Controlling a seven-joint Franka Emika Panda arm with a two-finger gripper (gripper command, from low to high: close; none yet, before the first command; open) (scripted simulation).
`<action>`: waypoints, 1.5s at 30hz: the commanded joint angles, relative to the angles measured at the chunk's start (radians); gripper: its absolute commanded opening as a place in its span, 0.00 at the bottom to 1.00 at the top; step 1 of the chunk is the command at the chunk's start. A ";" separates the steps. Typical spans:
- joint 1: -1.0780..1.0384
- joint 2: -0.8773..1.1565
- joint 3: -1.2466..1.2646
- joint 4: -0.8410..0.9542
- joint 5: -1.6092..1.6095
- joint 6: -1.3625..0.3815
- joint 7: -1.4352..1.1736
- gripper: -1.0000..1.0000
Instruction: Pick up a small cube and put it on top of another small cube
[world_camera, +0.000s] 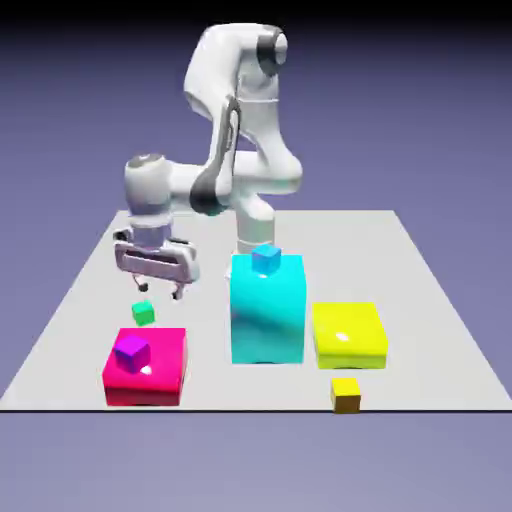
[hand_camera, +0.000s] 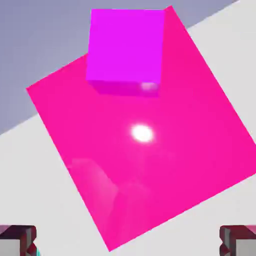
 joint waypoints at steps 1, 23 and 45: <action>-0.020 0.036 -0.018 0.019 0.009 -0.037 -0.002 0.50; -0.152 0.350 -0.173 0.237 0.136 -0.386 0.079 0.00; 0.133 0.456 -0.183 0.594 0.614 -0.506 0.755 1.00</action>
